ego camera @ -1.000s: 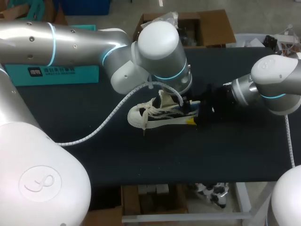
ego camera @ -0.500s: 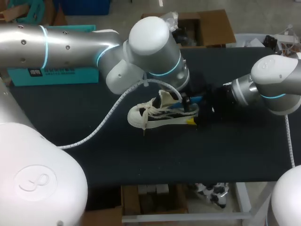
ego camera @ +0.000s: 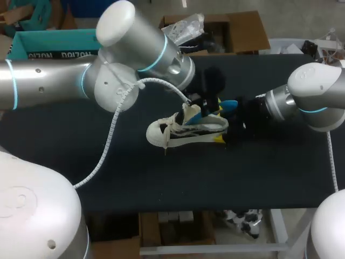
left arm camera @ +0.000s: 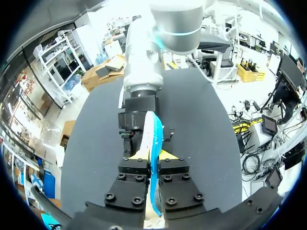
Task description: Open the shoe tongue, take the insole out of the shoe, put the insole back into the shoe, and pack the shoe into the shoebox
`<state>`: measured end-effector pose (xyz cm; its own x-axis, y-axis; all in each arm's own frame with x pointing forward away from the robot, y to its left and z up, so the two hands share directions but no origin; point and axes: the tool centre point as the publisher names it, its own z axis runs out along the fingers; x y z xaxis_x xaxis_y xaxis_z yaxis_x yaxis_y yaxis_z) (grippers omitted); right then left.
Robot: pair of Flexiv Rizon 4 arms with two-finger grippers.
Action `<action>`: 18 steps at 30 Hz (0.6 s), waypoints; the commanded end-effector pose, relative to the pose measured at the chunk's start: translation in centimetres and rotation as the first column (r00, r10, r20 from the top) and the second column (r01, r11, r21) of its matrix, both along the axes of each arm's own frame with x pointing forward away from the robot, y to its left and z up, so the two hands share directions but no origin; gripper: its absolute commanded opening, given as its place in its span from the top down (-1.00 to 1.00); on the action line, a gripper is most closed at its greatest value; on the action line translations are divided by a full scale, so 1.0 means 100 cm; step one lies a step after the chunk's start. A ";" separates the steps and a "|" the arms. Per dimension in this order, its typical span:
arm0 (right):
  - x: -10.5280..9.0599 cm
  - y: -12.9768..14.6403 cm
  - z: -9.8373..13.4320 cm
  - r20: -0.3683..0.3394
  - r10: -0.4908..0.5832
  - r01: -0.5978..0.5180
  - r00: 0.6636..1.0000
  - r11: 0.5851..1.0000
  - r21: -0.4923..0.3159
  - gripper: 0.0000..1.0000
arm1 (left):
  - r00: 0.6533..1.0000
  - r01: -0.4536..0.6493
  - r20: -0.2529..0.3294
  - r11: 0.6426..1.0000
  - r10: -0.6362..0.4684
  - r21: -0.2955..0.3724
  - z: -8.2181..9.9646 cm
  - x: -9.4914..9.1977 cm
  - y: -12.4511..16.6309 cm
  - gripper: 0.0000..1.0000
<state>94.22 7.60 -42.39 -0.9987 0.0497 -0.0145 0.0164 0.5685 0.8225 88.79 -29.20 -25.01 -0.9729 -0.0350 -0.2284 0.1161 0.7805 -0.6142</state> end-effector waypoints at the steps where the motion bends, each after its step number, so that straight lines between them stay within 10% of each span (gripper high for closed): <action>1: -0.001 -0.008 0.001 0.009 -0.017 0.017 1.000 1.000 0.005 1.00 | 0.996 0.089 -0.001 0.986 -0.091 -0.140 0.025 -0.015 0.010 1.00; 2: -0.001 -0.009 0.002 0.012 -0.017 0.017 1.000 1.000 0.007 0.47 | 0.995 0.103 0.003 0.983 -0.104 -0.152 0.029 -0.018 0.007 1.00; 3: -0.002 -0.011 0.003 0.012 -0.017 0.017 1.000 1.000 0.008 -0.55 | 0.992 0.129 0.003 0.977 -0.130 -0.167 0.032 -0.020 0.005 1.00; 4: -0.002 -0.012 0.004 0.008 -0.023 0.023 1.000 1.000 0.001 -1.00 | 0.989 0.145 0.006 0.973 -0.146 -0.182 0.036 -0.022 0.003 1.00; 18: -0.020 -0.053 0.031 -0.017 -0.052 0.050 0.999 0.995 -0.088 -1.00 | 0.928 0.357 0.039 0.854 -0.370 -0.378 0.080 -0.040 -0.019 1.00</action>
